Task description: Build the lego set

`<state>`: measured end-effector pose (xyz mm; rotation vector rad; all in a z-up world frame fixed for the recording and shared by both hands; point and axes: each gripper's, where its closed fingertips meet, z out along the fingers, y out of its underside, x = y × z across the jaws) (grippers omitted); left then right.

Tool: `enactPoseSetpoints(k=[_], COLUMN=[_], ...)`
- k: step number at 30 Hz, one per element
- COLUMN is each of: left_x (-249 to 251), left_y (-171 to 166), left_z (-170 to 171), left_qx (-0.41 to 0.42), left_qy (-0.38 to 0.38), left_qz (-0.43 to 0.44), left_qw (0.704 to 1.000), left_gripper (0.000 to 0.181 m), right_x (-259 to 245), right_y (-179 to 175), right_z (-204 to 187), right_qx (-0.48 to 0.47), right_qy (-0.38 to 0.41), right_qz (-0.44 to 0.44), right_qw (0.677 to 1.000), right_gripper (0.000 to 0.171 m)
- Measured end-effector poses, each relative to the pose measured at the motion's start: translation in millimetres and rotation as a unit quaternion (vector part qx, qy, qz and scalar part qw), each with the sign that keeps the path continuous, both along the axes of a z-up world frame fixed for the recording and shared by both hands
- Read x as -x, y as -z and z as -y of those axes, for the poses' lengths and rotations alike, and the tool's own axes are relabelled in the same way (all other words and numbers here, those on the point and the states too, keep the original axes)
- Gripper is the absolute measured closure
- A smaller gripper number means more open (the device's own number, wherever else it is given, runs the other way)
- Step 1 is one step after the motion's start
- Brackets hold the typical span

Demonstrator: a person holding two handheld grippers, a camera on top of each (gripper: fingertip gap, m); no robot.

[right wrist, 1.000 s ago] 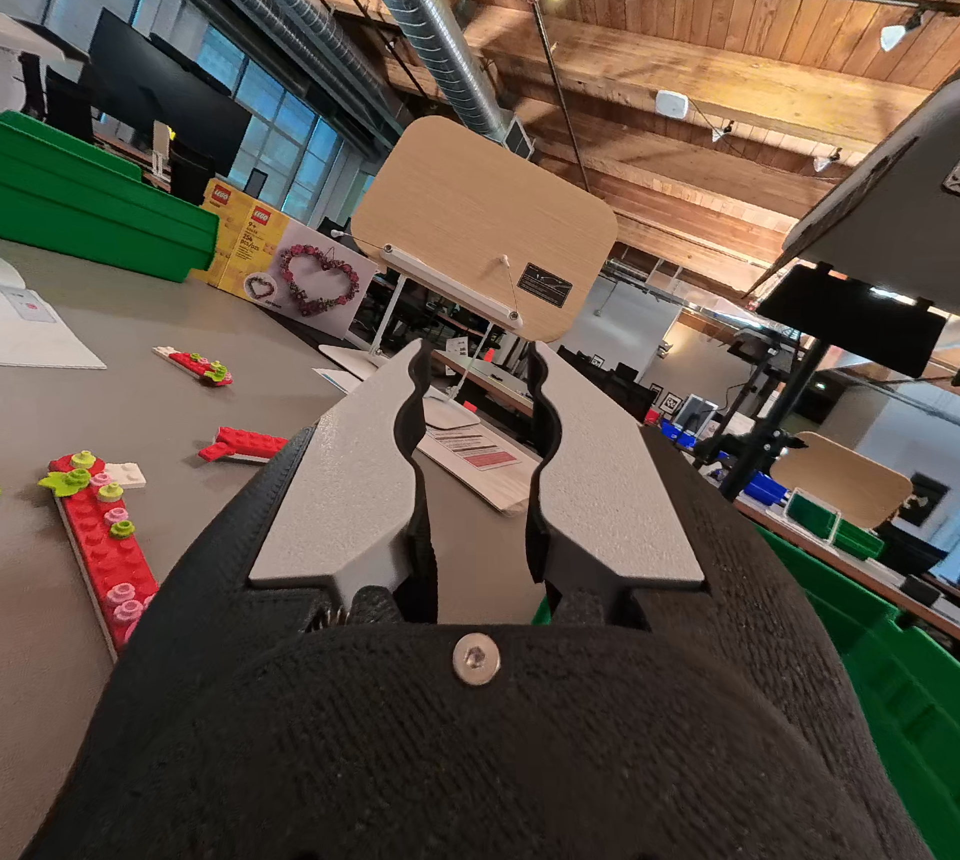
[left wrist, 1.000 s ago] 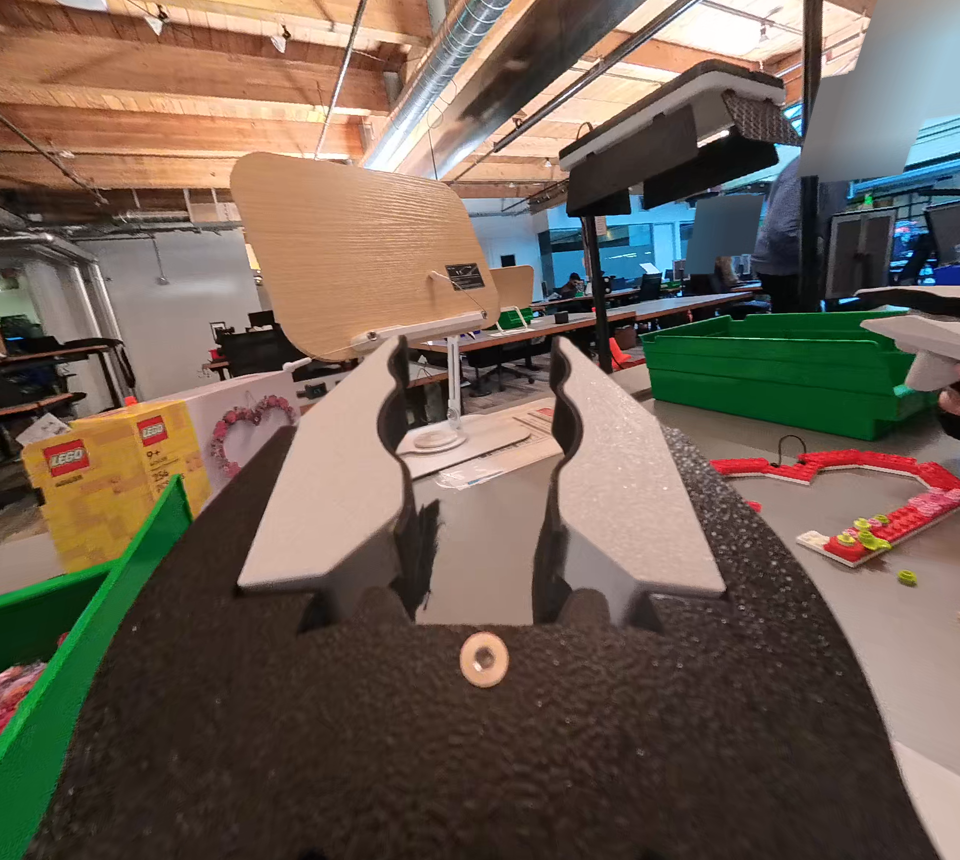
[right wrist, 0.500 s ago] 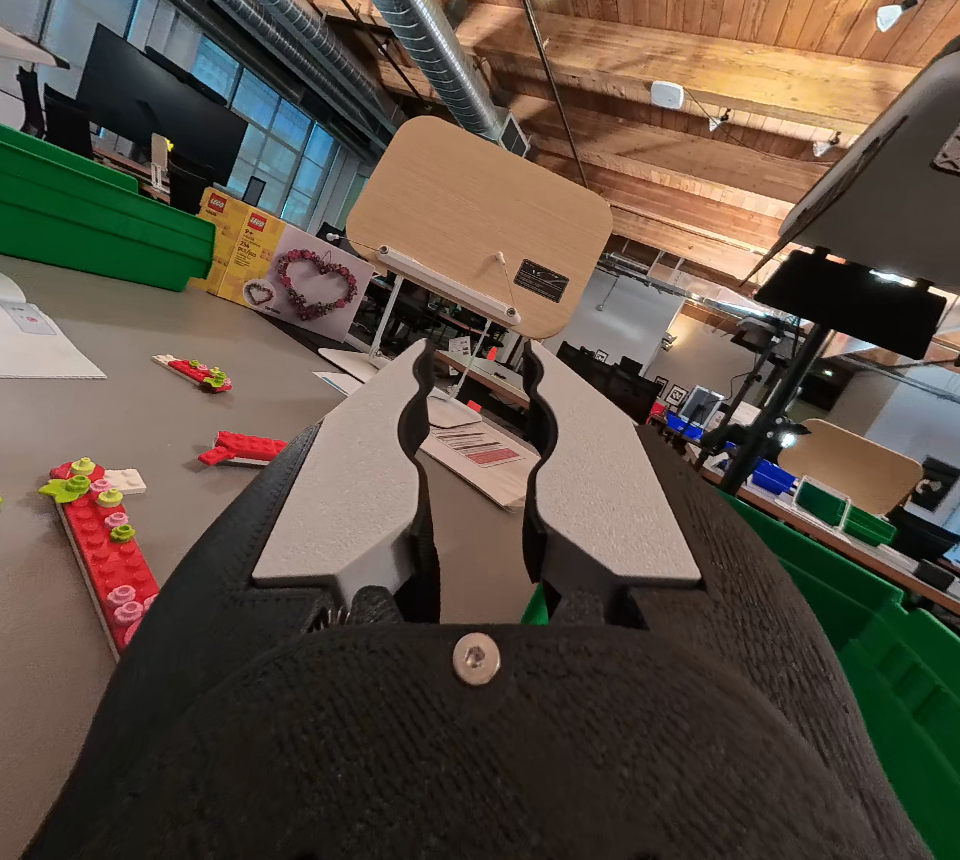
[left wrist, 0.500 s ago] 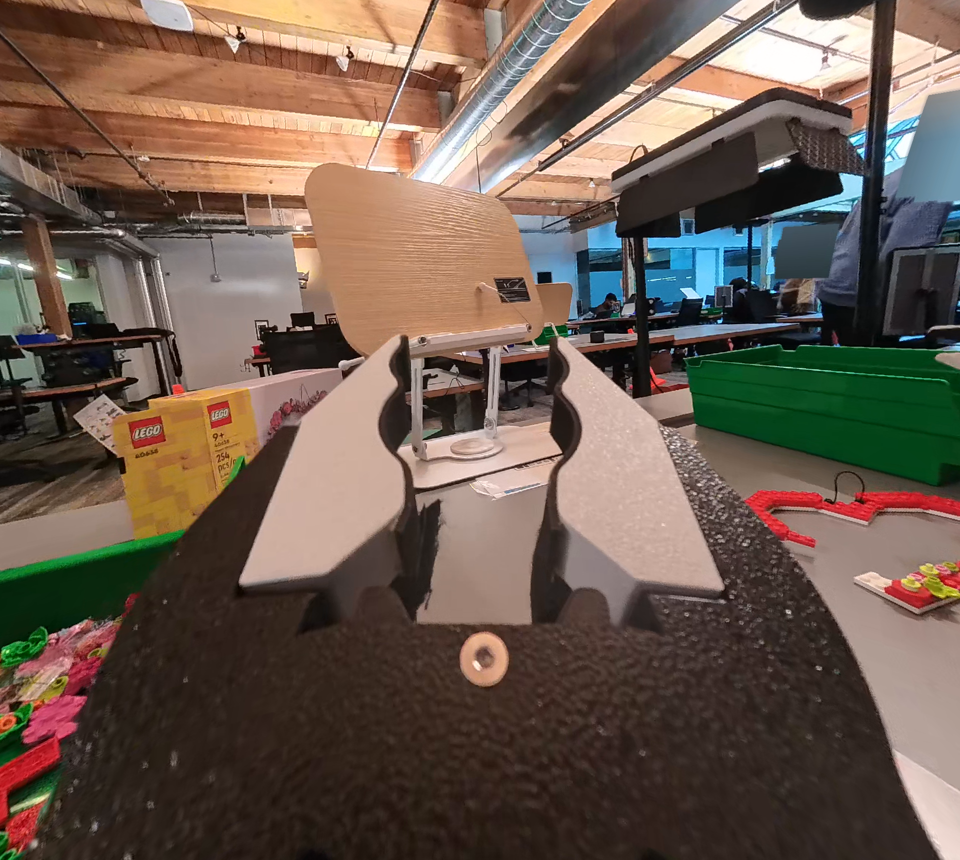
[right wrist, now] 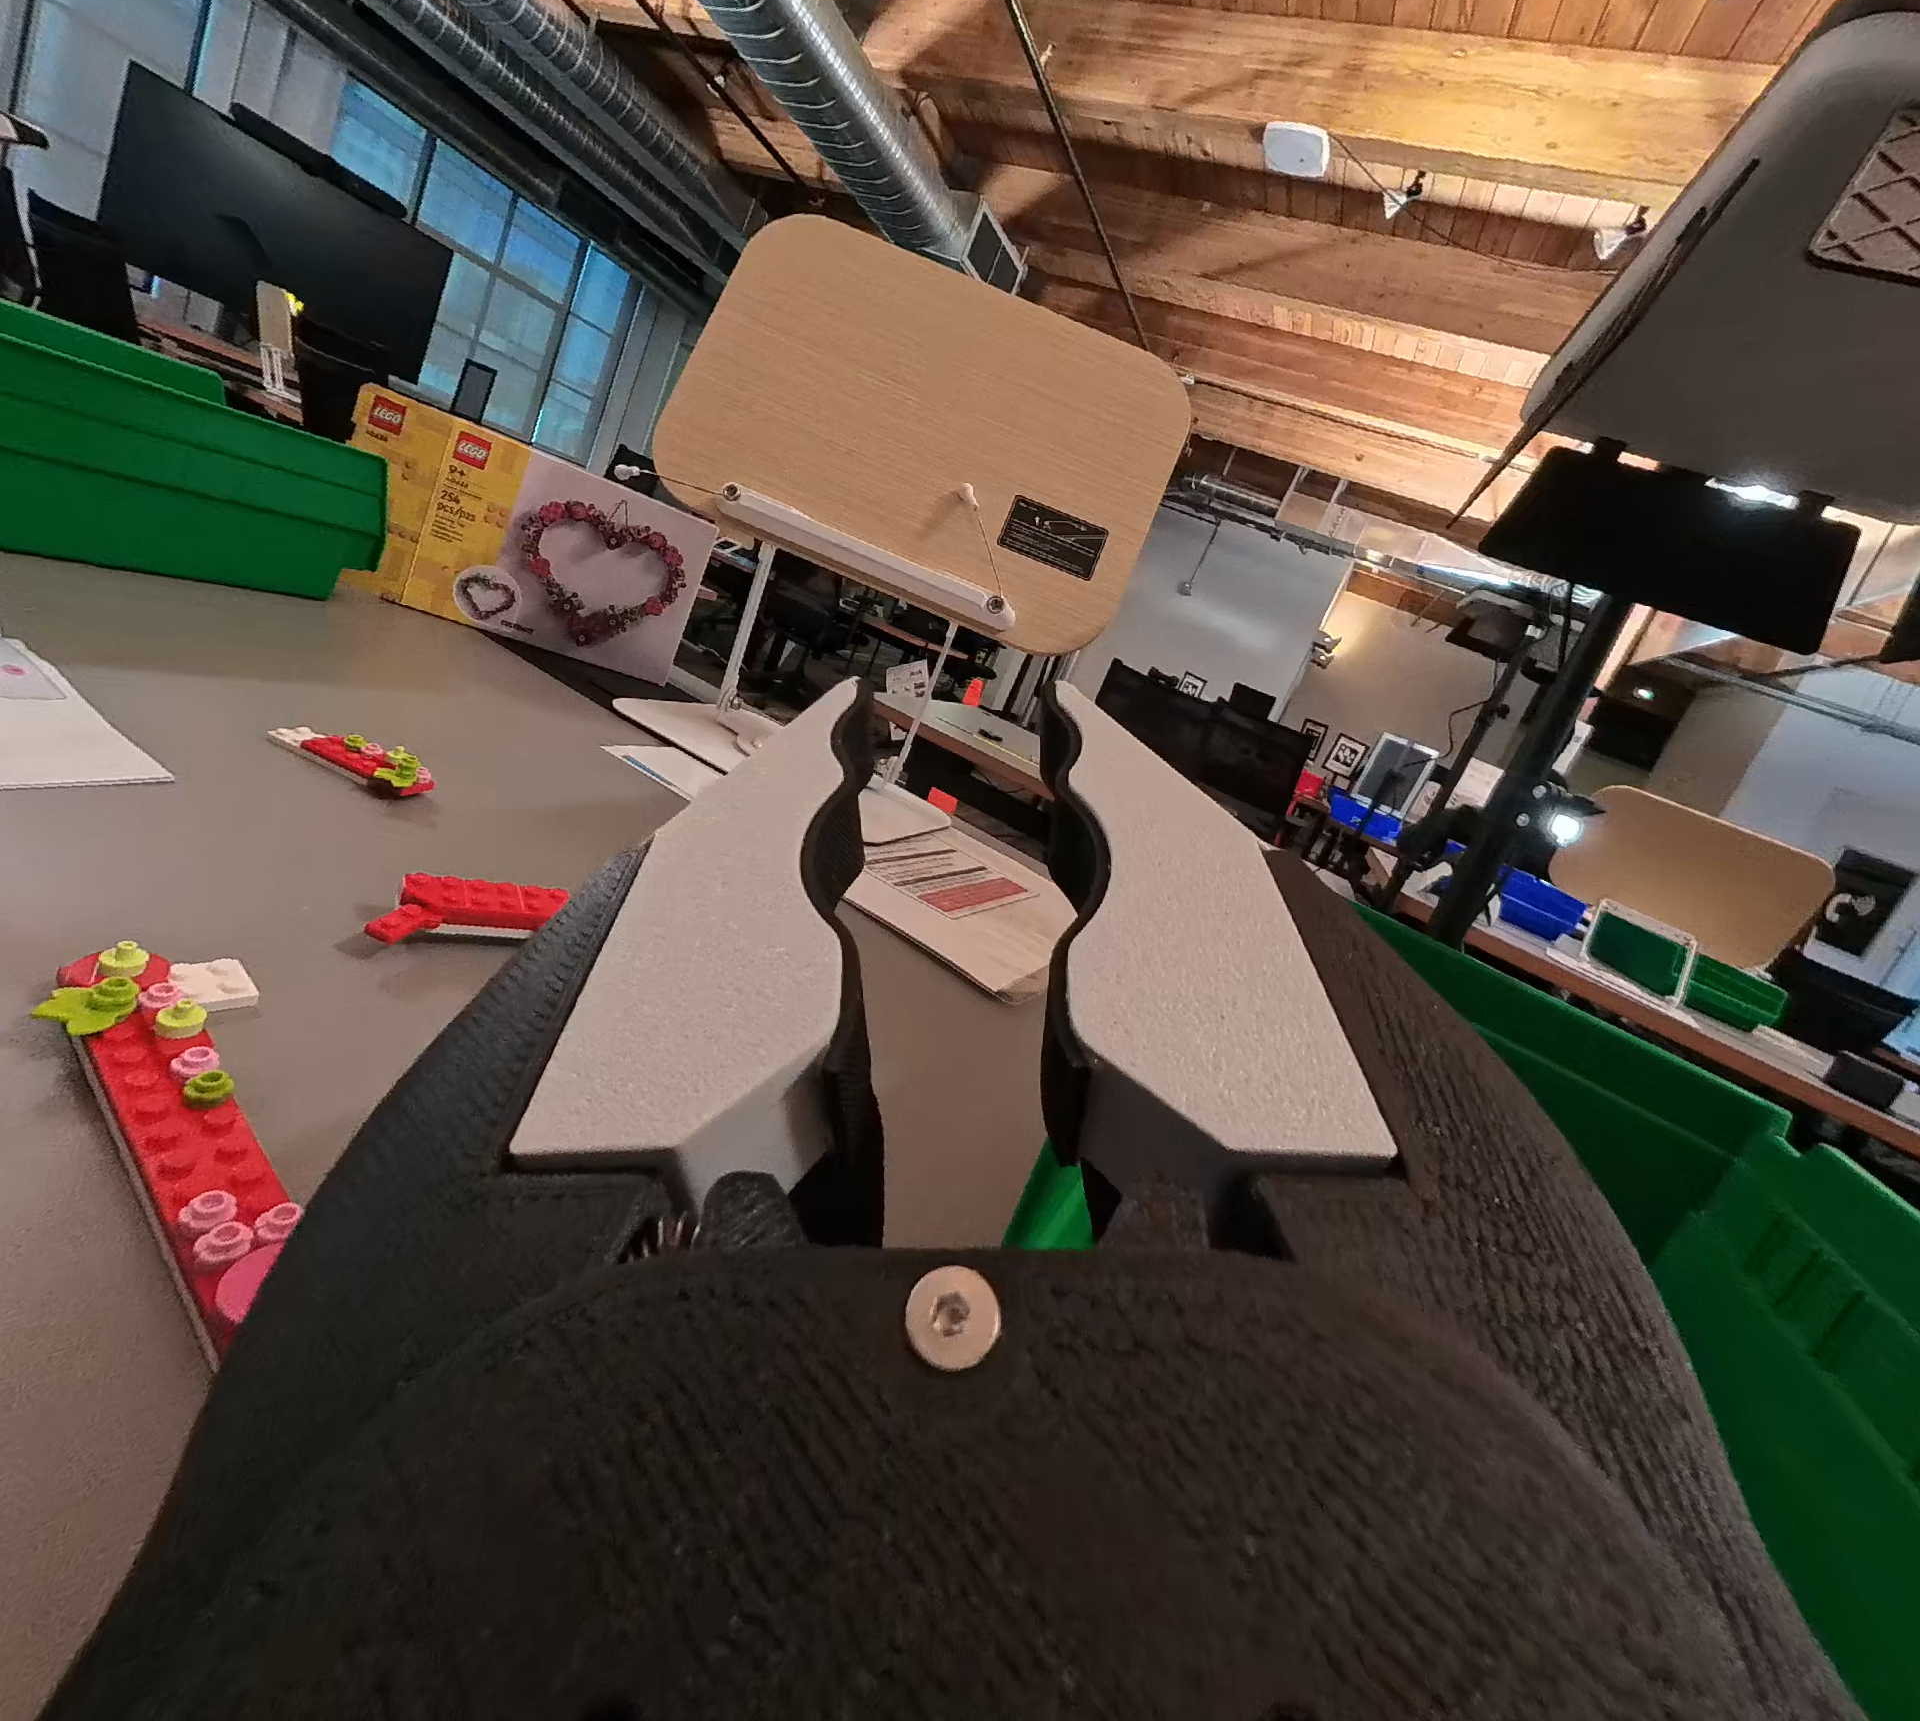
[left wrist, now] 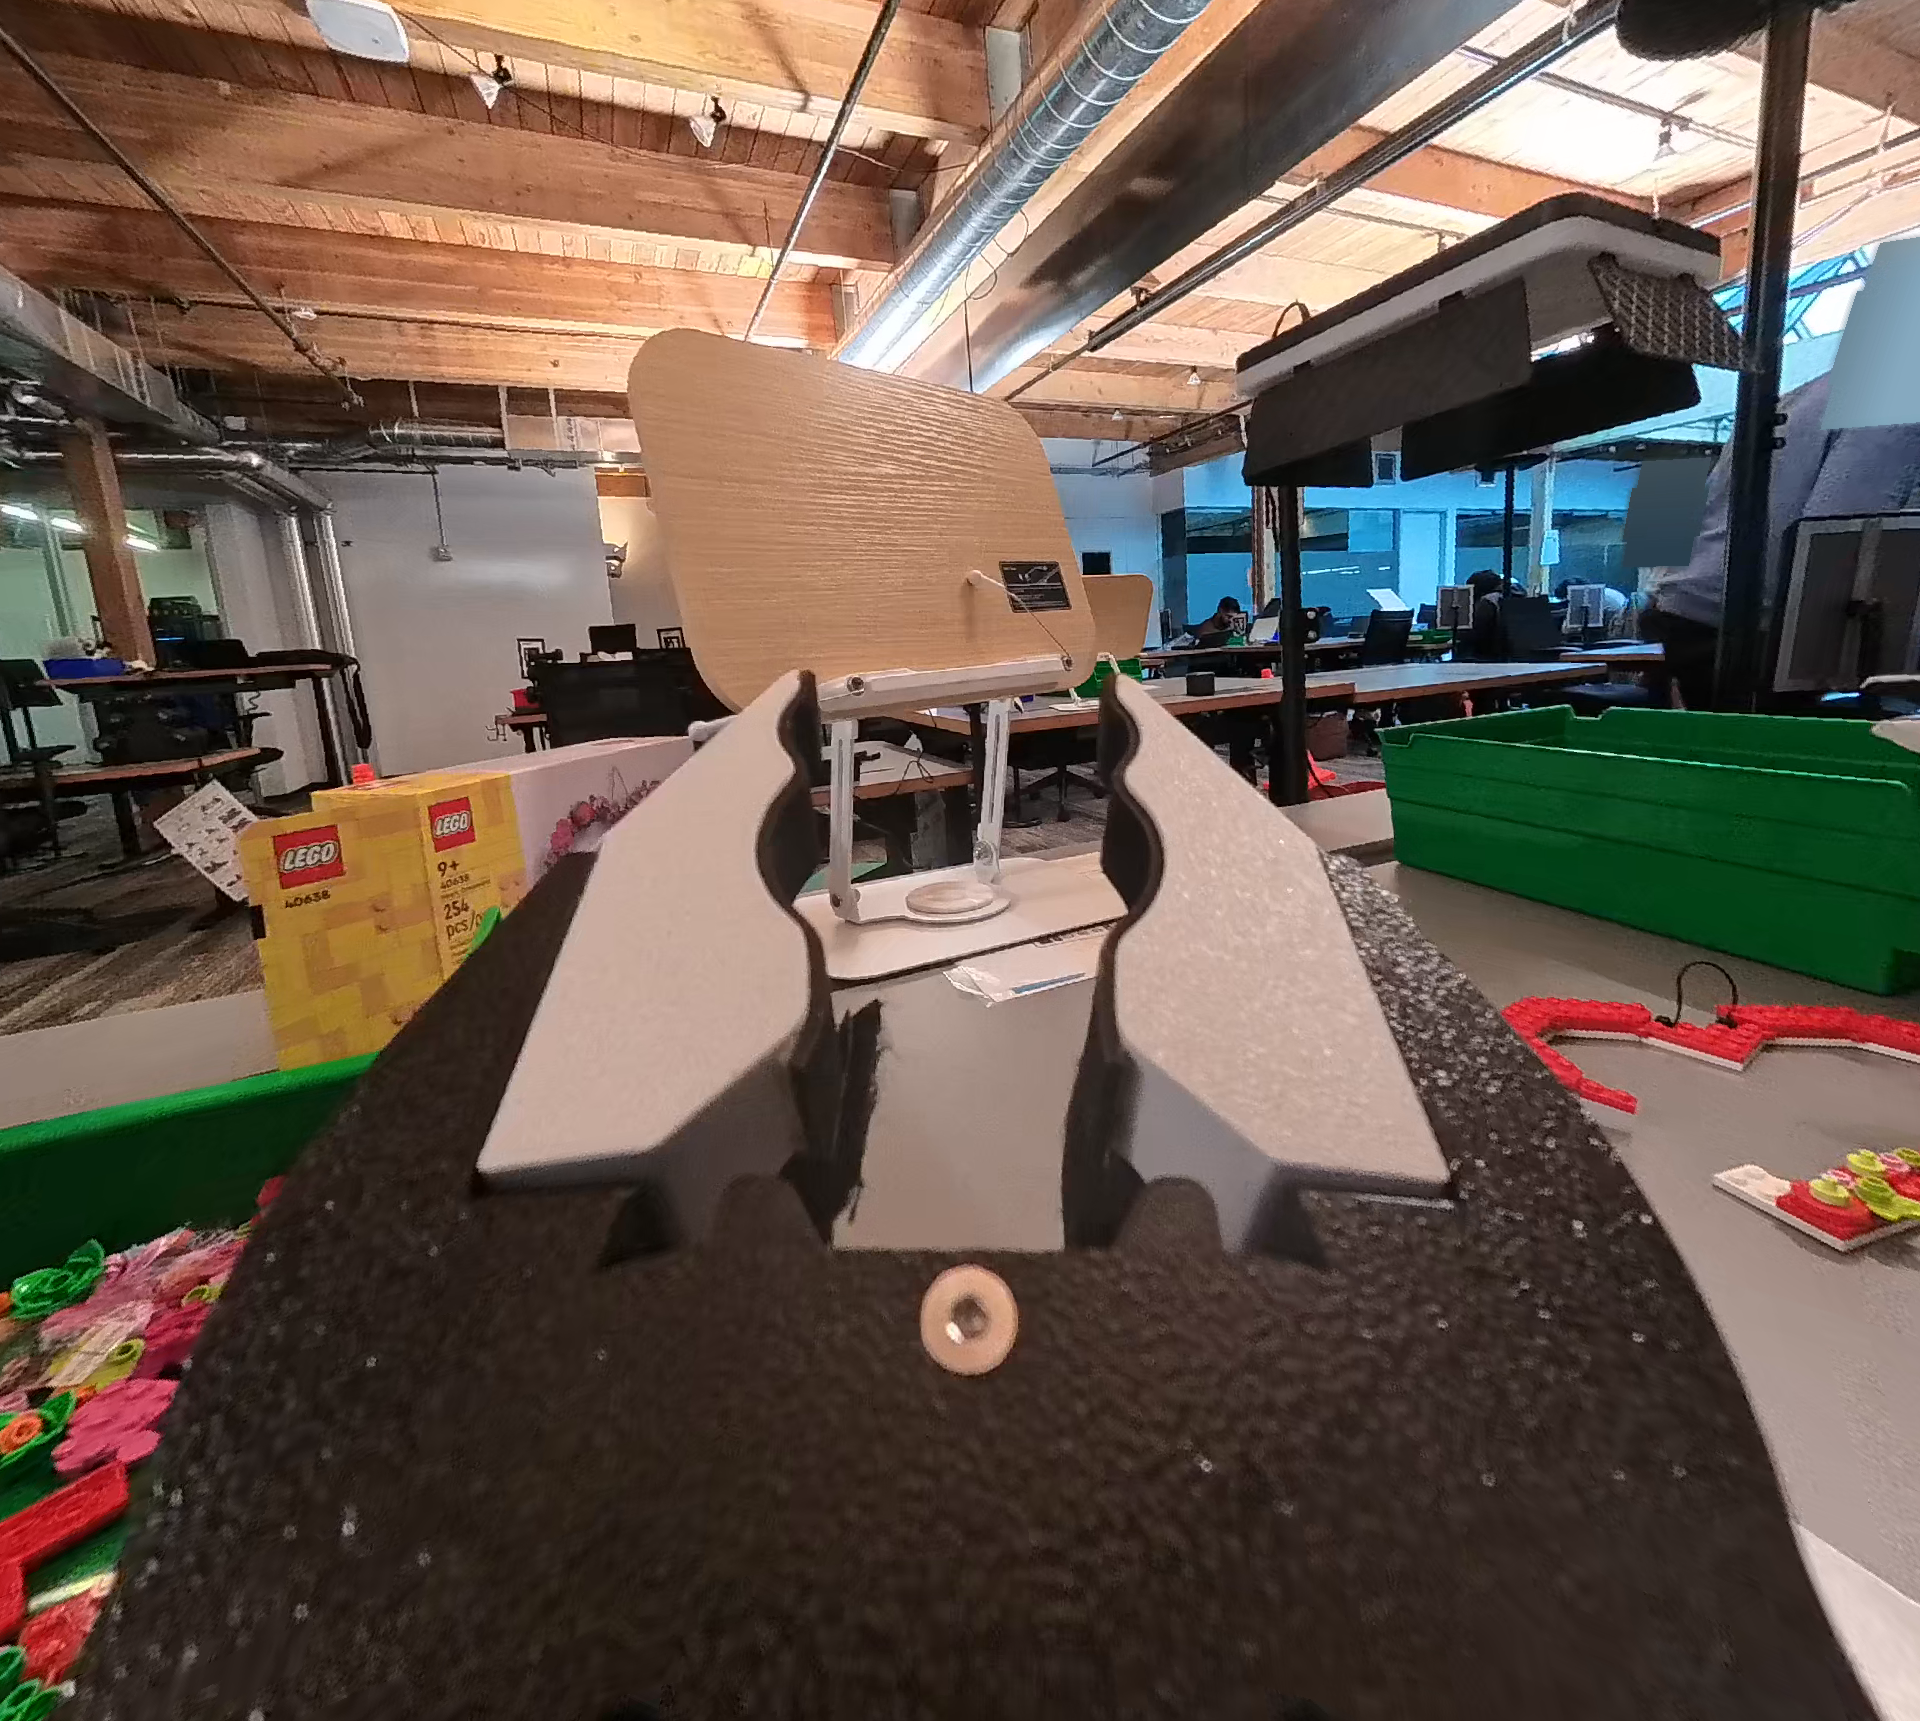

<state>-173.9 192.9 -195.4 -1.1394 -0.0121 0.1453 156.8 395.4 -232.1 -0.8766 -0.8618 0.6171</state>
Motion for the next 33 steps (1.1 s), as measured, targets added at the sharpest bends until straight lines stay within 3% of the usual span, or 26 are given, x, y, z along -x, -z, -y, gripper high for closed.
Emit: enactPoseSetpoints(k=[33], left_x=[-6.8], left_y=[9.4], left_z=[-9.6], left_qx=[0.022], left_qy=[0.021], left_qz=[0.008], left_qw=[1.000], left_gripper=[0.132], right_x=[8.2], right_y=[5.9], right_z=[6.1], right_qx=[-0.004], right_qy=[-0.003], right_qz=[0.024], right_qw=[1.000], right_gripper=[0.148])
